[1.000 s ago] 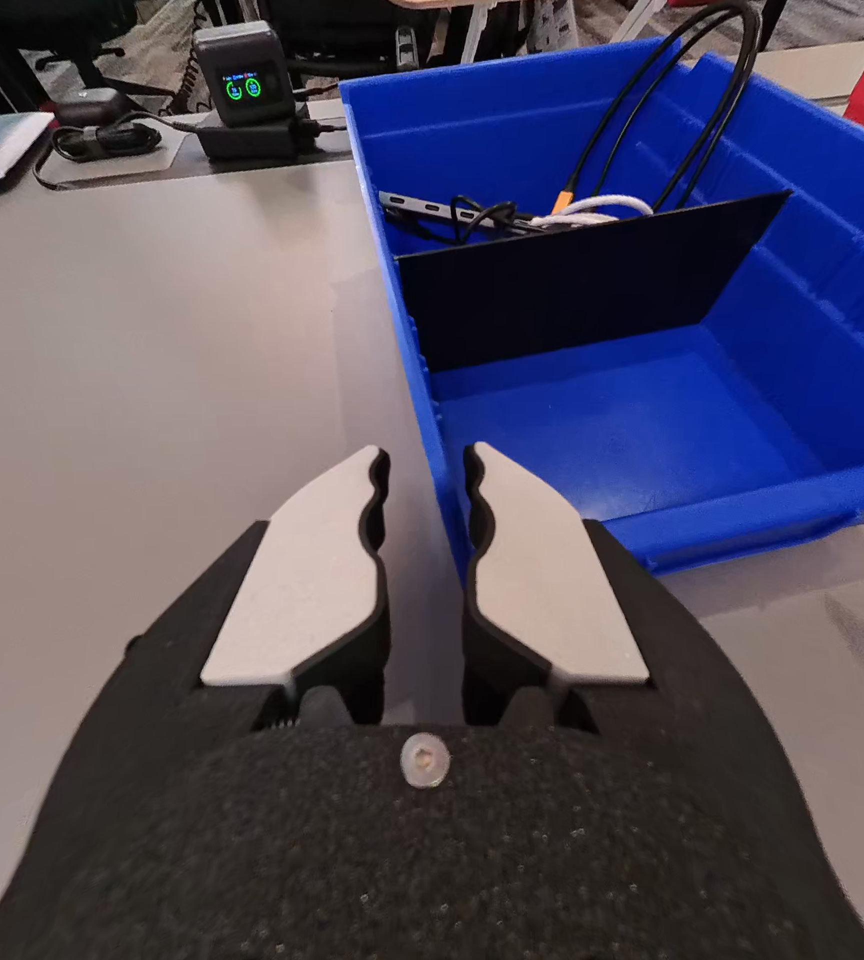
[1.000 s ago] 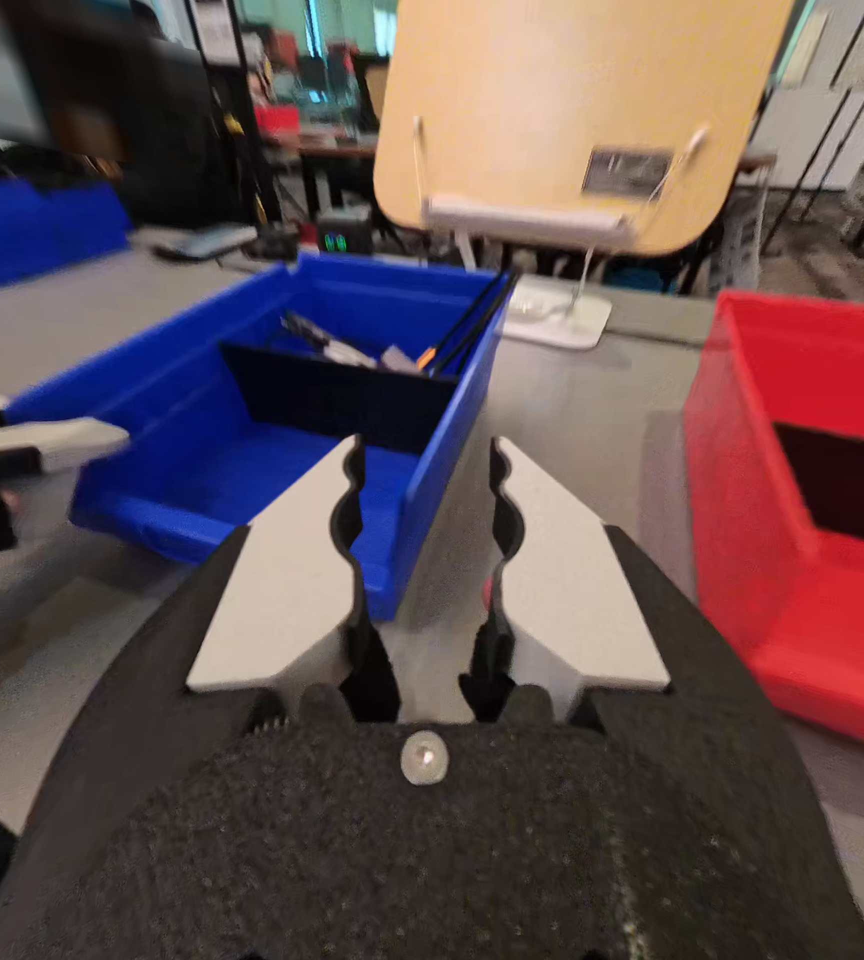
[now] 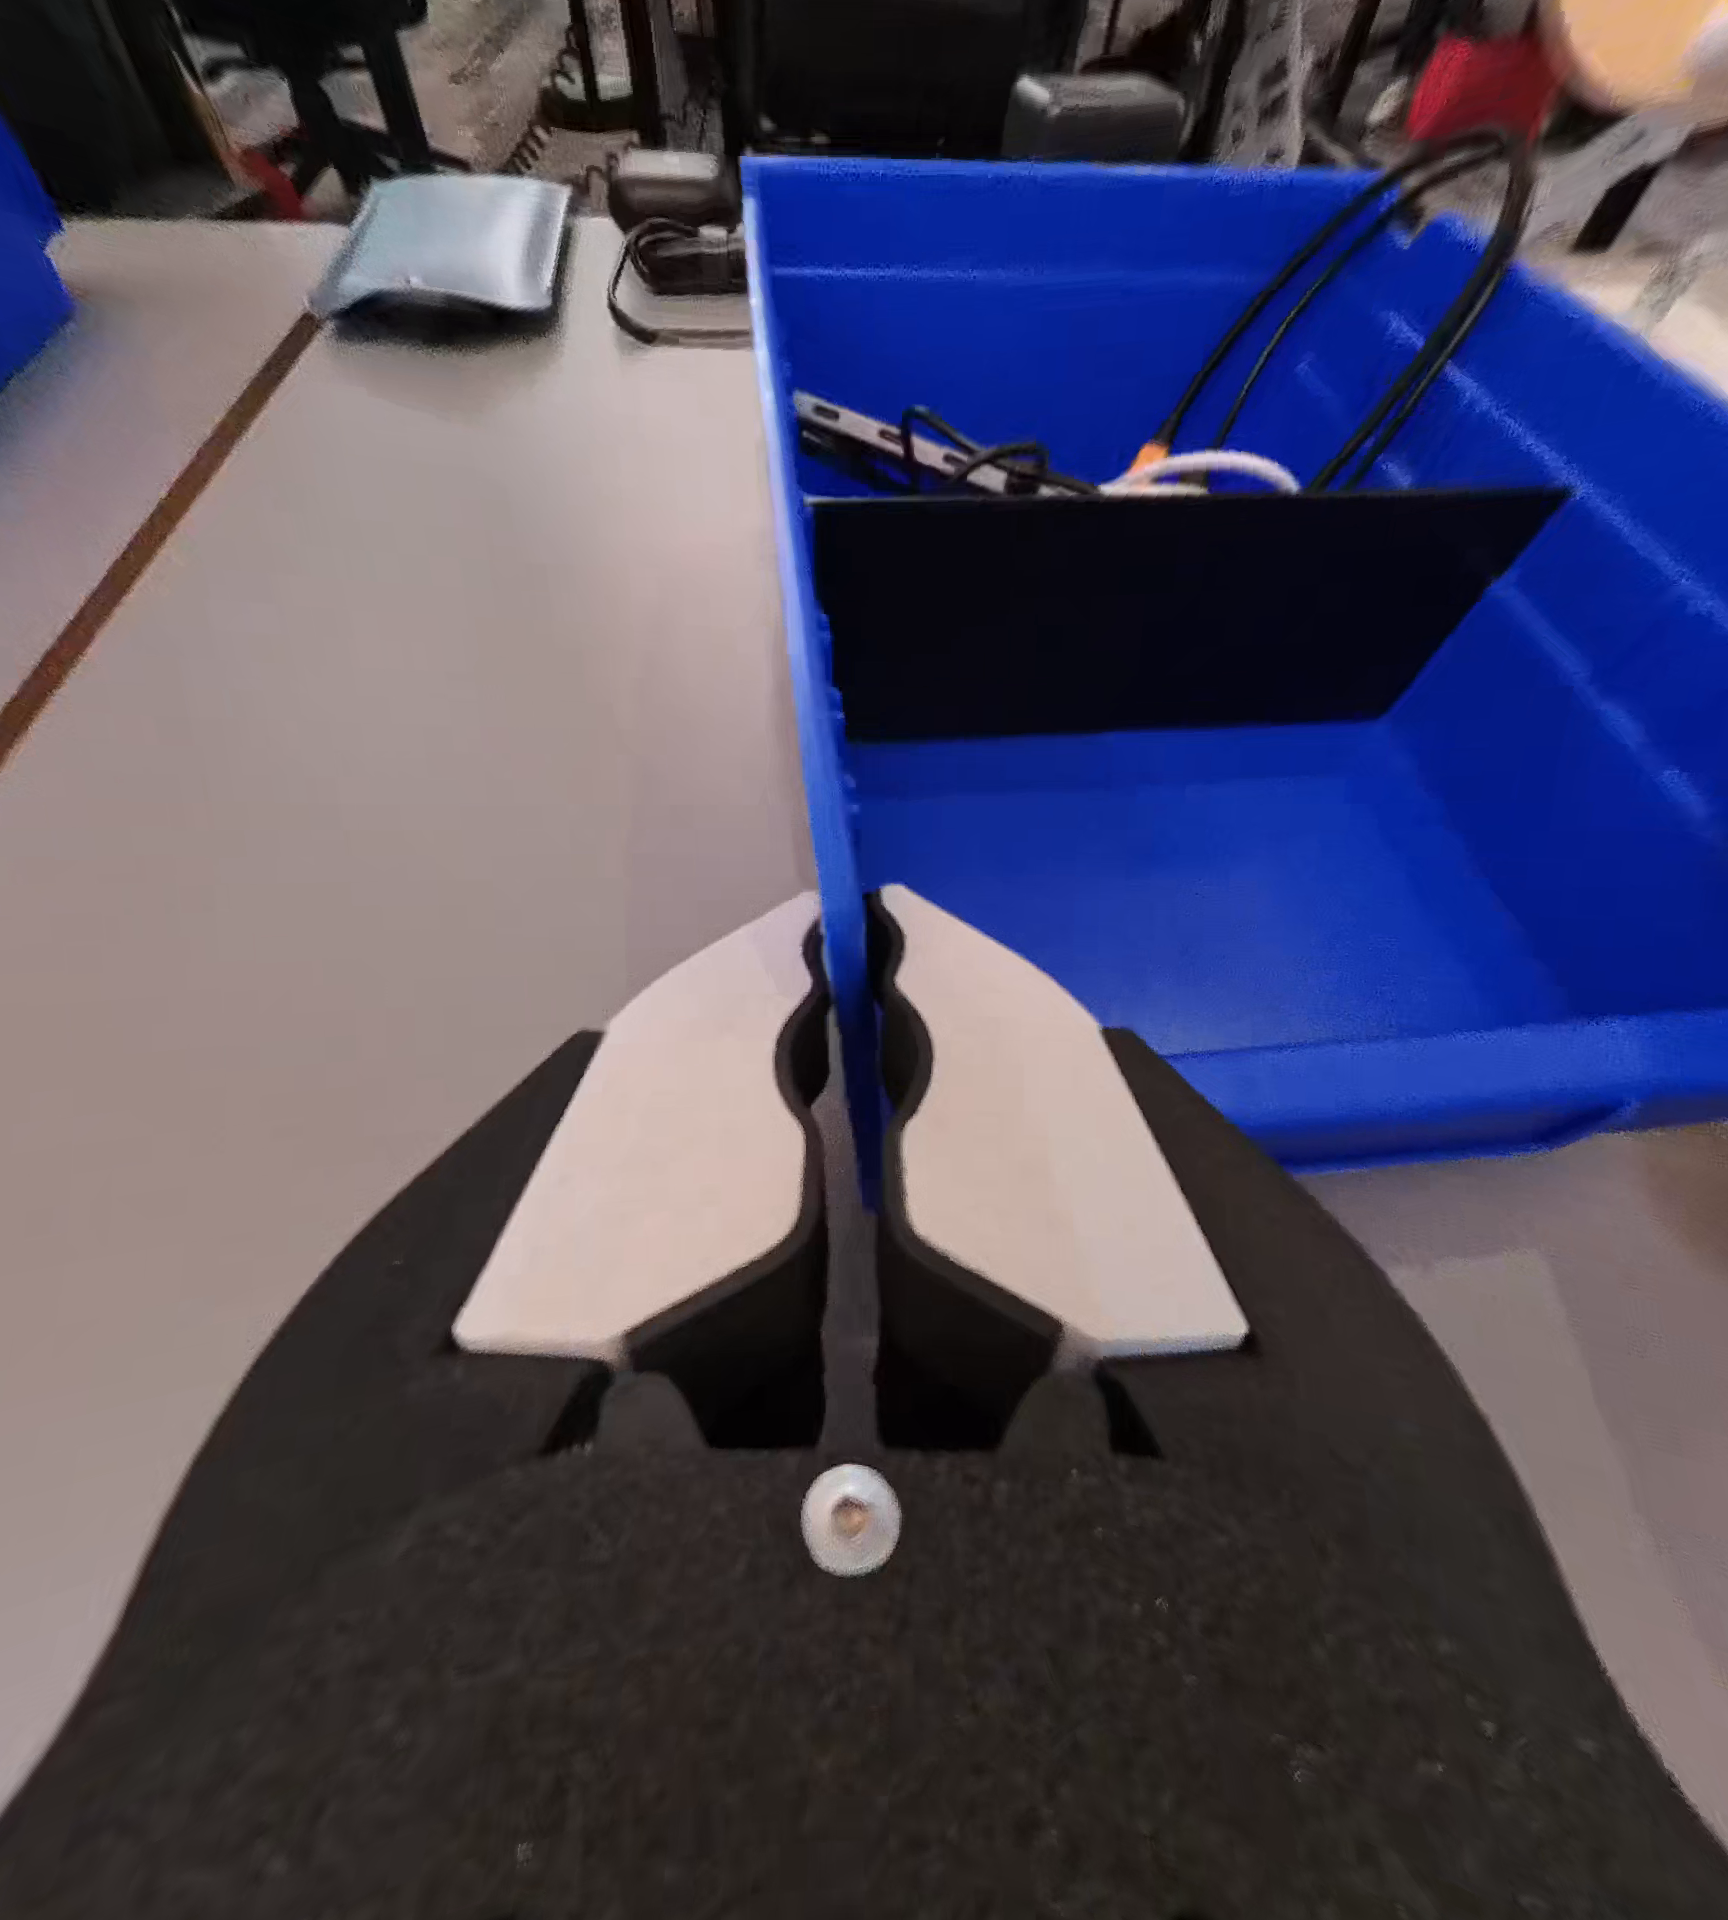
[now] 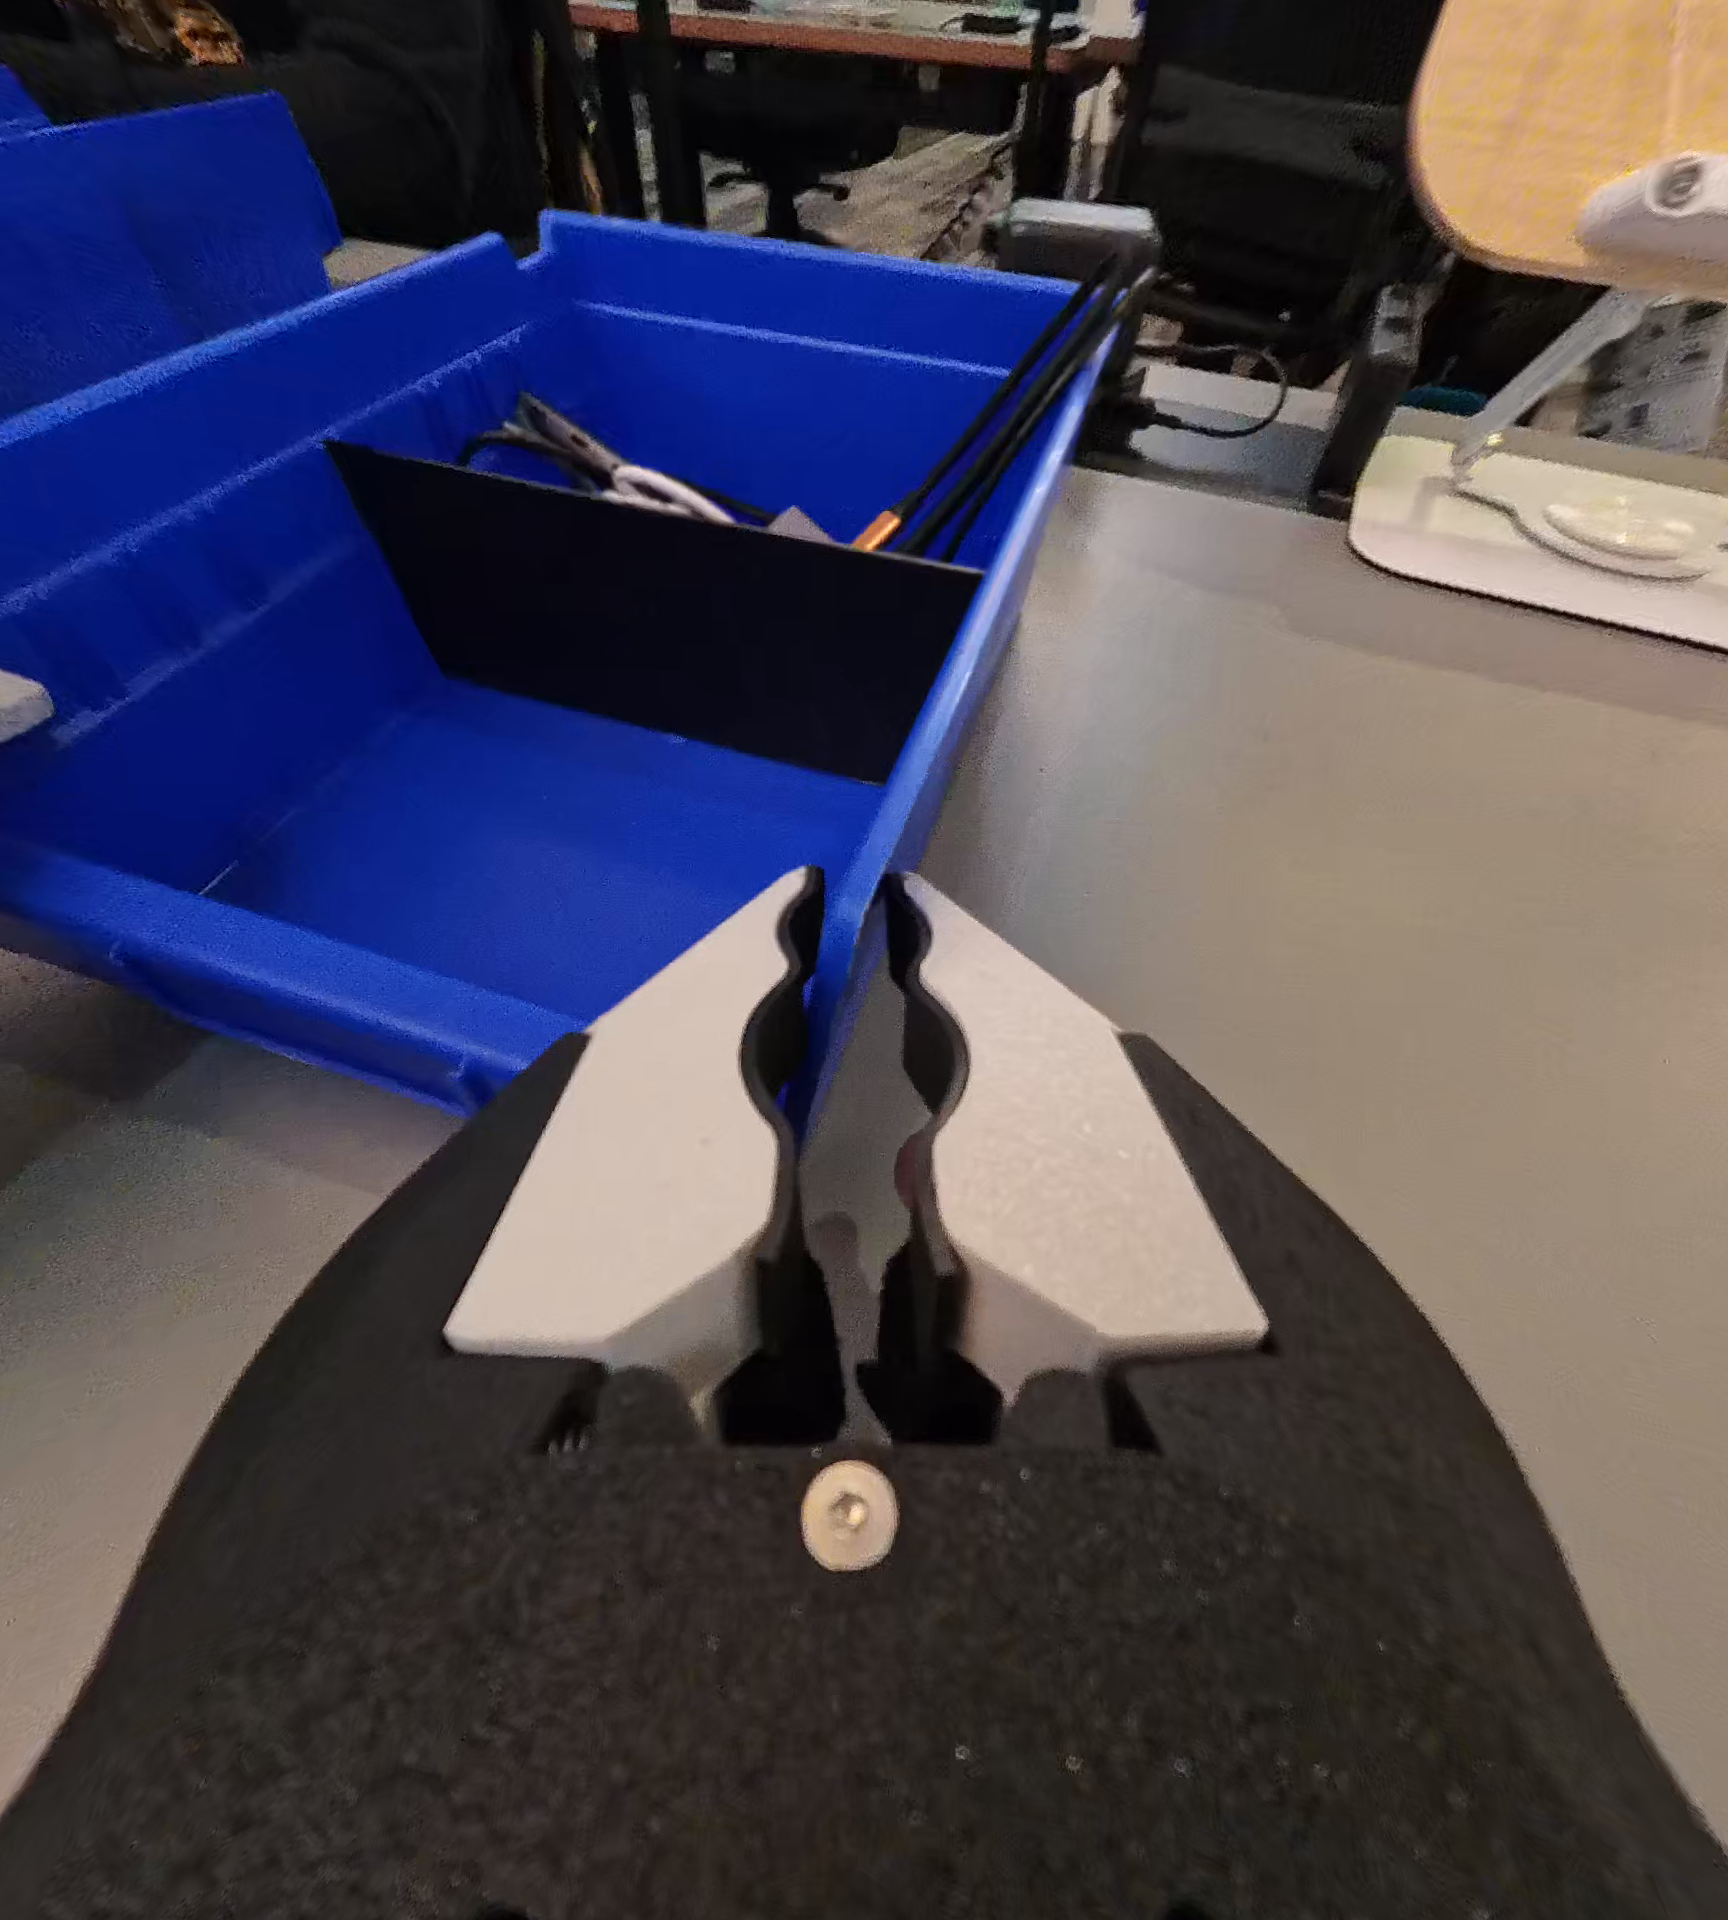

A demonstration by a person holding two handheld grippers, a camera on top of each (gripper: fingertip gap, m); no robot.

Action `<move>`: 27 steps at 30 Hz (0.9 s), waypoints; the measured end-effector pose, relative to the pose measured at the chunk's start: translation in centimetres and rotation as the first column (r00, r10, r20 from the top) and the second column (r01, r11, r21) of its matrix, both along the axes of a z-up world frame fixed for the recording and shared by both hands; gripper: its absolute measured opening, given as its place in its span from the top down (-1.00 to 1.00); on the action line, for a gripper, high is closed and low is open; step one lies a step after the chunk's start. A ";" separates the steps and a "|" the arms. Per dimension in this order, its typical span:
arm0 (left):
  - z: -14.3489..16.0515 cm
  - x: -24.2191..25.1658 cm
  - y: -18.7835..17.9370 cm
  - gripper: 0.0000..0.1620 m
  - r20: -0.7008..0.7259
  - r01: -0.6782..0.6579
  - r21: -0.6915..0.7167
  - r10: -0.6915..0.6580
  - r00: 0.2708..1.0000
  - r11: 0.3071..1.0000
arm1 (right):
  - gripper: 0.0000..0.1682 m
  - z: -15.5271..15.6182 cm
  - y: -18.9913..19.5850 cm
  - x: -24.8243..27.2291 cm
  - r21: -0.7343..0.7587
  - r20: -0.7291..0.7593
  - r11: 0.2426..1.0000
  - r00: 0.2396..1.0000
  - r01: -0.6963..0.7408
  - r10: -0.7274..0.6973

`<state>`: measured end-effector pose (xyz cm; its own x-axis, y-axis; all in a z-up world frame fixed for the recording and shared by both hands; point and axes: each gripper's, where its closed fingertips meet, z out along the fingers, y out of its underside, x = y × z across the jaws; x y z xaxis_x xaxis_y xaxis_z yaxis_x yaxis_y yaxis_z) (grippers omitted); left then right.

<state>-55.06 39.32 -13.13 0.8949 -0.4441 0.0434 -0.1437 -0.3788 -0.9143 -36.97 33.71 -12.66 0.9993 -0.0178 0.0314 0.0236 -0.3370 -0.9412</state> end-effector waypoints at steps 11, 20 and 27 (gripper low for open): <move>7.4 -1.6 -5.0 0.67 0.073 -0.108 0.273 0.092 0.993 0.956 | 0.35 2.4 -12.6 11.8 -0.037 -0.234 0.857 0.838 -0.515 0.493; 0.0 9.4 -14.8 0.63 0.282 0.087 -0.119 -0.050 0.958 0.989 | 0.45 5.3 -24.3 38.9 0.230 -0.139 0.952 0.975 0.202 -0.173; 0.0 11.6 -13.7 0.55 0.315 0.162 -0.195 -0.095 0.944 0.967 | 0.43 2.4 -25.1 43.2 0.131 -0.083 0.939 0.947 0.318 -0.309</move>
<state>-43.51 25.66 -13.14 0.7605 -0.5043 0.4090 0.0645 -0.5681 -0.8204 6.22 8.63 -10.25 0.9422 -0.3306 -0.0545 -0.1202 -0.1816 -0.9760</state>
